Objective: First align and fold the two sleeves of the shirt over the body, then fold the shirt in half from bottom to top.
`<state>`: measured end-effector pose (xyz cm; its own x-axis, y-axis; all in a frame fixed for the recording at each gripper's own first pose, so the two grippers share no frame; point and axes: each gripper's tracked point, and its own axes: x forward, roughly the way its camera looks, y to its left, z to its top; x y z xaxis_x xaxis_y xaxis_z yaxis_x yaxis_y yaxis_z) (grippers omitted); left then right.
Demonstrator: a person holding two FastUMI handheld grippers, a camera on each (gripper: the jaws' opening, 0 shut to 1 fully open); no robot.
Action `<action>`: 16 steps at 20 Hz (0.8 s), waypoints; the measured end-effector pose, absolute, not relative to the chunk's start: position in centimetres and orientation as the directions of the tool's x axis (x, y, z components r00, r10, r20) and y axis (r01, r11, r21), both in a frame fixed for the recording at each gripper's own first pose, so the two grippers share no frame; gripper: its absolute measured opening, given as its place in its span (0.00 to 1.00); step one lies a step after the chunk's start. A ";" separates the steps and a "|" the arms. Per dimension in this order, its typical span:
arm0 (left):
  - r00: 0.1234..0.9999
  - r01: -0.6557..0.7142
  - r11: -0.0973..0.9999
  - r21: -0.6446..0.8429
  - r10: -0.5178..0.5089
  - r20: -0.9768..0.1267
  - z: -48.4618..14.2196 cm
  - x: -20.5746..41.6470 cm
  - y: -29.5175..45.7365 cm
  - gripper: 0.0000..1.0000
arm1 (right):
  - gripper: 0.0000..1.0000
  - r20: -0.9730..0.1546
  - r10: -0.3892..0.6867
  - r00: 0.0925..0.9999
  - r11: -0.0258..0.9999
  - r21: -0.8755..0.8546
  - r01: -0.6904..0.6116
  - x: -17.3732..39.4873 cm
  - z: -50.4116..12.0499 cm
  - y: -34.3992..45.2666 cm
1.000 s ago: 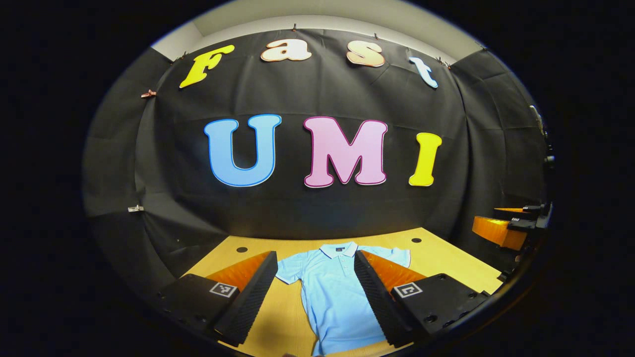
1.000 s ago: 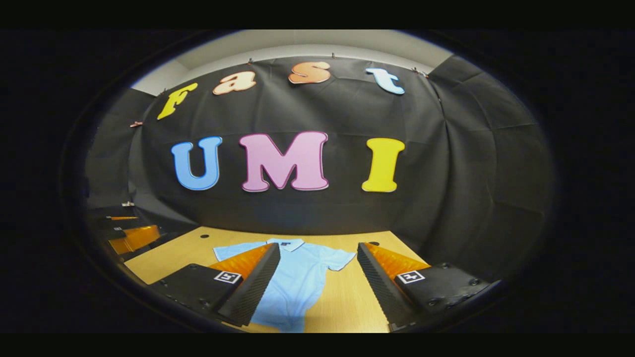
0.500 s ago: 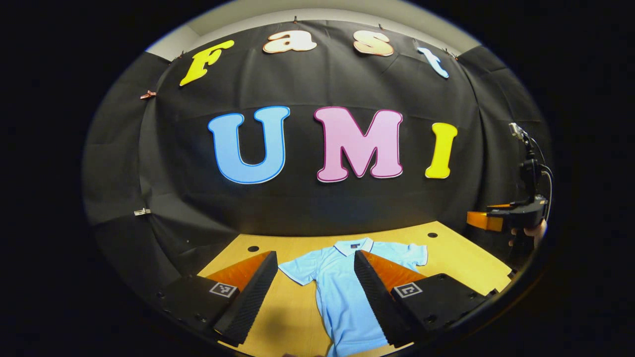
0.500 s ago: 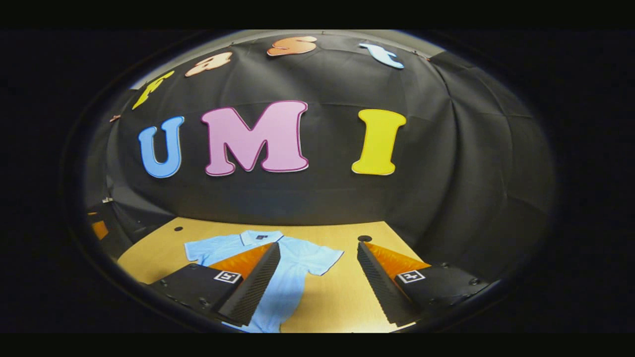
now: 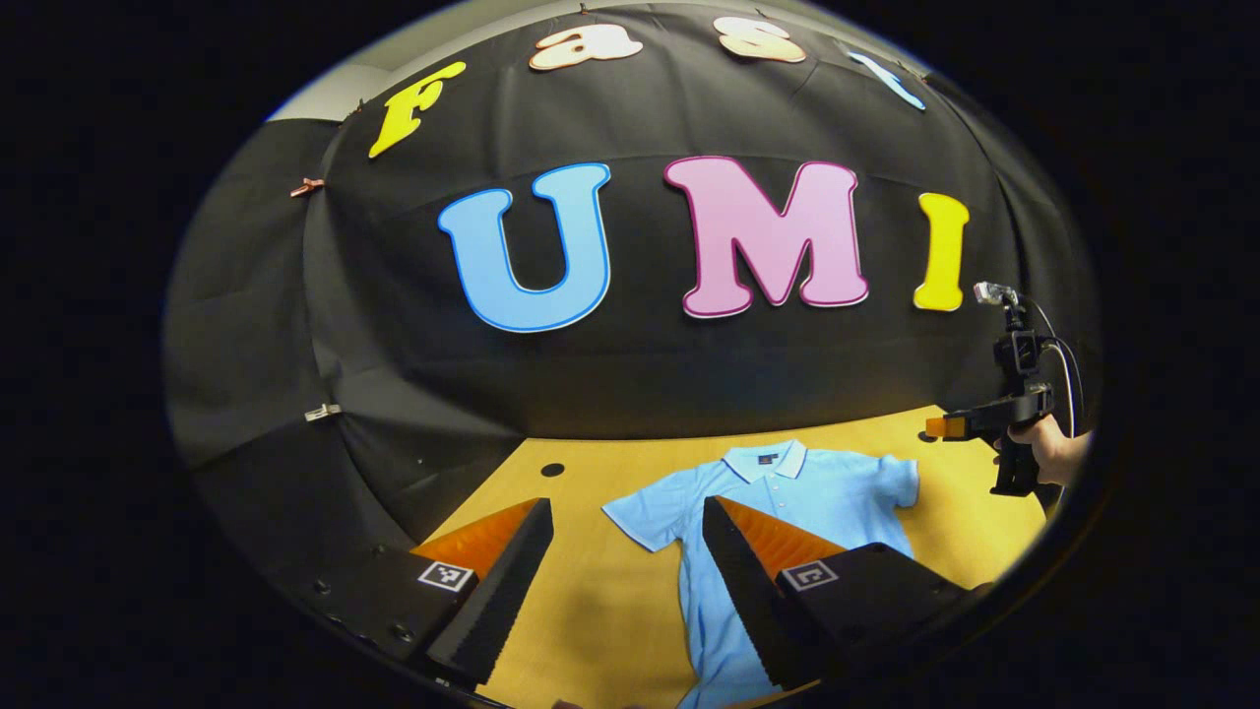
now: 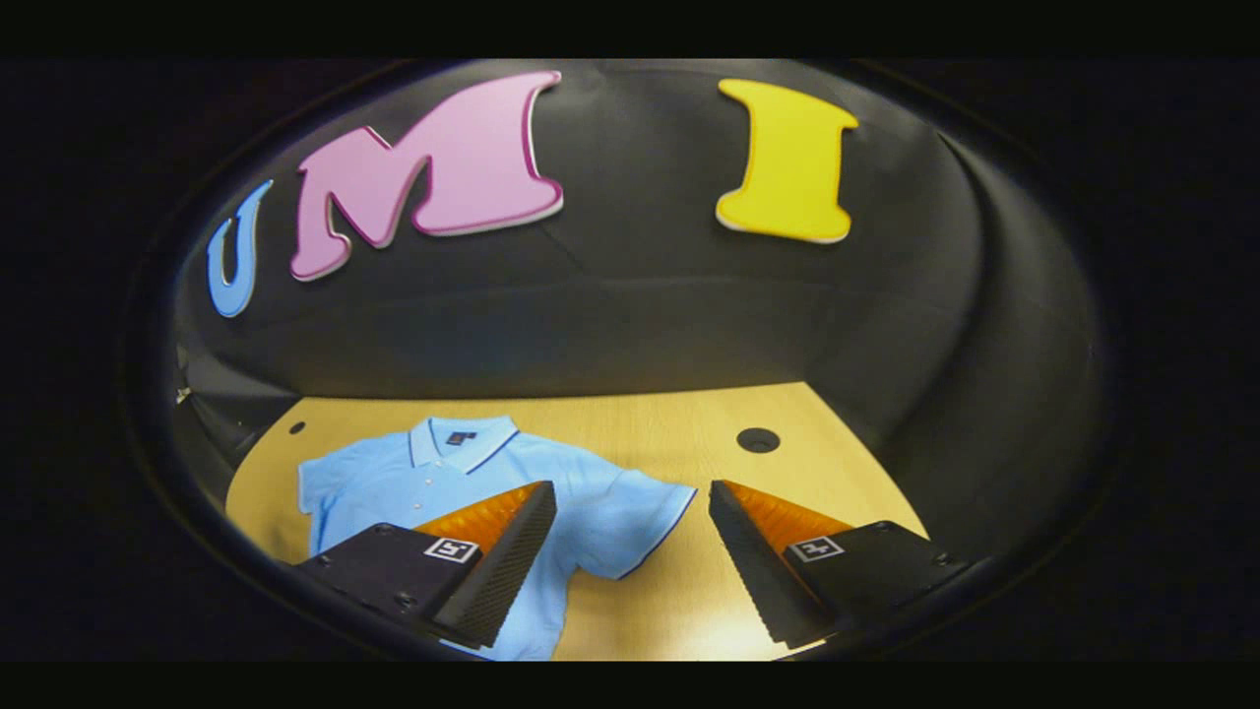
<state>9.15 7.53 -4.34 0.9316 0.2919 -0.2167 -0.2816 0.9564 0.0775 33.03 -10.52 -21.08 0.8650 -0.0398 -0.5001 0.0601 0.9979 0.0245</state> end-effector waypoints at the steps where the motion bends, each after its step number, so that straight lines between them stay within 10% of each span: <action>1: 0.930 -0.275 0.959 0.070 0.283 -0.234 -4.8 9.7 7.3 0.98 | 0.98 -0.518 -0.048 0.854 0.998 0.008 0.061 34.2 -22.6 -10.9; 16: 0.926 -0.202 0.979 -0.012 0.187 -0.329 -7.7 14.2 3.0 0.98 | 0.95 -0.669 -0.037 0.742 0.999 0.002 0.051 40.1 -33.3 -12.3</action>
<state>14.20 3.03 -7.72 0.9258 0.1871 -0.3285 -0.2022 0.9793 -0.0122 40.09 -12.31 -33.30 0.7425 -0.0365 -0.6689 0.0510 0.9987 0.0020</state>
